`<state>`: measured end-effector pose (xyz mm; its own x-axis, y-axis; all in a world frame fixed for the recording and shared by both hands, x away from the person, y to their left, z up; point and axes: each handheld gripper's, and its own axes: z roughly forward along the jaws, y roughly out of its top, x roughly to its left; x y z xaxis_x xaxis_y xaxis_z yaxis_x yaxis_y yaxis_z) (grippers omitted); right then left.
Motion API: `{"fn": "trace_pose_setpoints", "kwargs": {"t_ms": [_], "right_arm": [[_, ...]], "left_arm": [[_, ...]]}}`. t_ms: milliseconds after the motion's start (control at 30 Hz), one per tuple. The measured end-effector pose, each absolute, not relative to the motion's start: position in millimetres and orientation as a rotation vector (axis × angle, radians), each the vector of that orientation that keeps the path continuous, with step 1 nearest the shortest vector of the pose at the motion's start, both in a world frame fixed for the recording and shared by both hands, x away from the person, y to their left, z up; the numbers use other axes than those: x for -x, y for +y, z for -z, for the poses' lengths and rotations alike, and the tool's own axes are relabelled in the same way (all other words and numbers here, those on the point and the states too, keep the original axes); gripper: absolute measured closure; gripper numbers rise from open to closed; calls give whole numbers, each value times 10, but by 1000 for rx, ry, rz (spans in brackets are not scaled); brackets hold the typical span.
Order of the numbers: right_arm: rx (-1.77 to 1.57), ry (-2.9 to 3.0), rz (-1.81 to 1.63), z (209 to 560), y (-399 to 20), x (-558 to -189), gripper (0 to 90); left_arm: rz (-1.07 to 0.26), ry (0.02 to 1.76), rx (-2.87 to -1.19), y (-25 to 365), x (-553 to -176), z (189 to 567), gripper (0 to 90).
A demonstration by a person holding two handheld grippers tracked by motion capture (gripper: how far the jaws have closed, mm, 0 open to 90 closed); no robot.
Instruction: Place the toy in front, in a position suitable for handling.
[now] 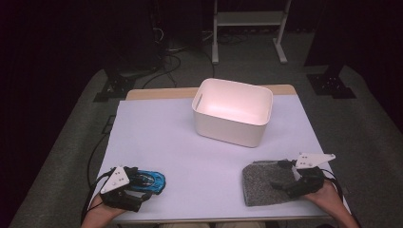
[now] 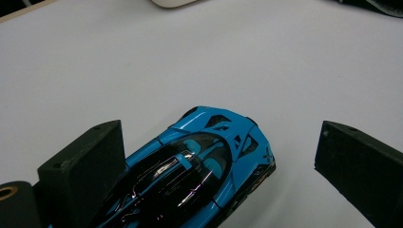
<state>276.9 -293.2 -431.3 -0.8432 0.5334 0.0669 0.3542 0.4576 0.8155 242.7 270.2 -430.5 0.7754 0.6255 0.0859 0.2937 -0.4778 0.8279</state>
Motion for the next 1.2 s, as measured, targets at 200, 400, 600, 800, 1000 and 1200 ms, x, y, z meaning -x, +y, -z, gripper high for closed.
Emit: {"fn": "trace_pose_setpoints", "kwargs": {"t_ms": [200,400,600,800,1000,1200], "right_arm": [[-775,2502,-1340,4326,-2952,-2788,147],[-771,2504,-1344,4321,-2936,-2790,146],[-761,2506,-1331,4310,-2896,-2777,146],[-757,2501,-1336,4299,-2874,-2774,147],[-747,2512,-1322,4303,-2836,-2776,147],[-737,2518,-1307,4301,-2818,-2759,147]], "left_arm": [[-477,678,-2098,2684,-2463,4273,22],[-473,645,-2123,2664,-2515,4195,22],[-451,603,-2146,2693,-2592,4116,23],[-420,560,-2190,2730,-2681,4094,23],[-380,533,-2239,2782,-2774,4085,23],[-336,516,-2309,2839,-2843,4126,23]]}}
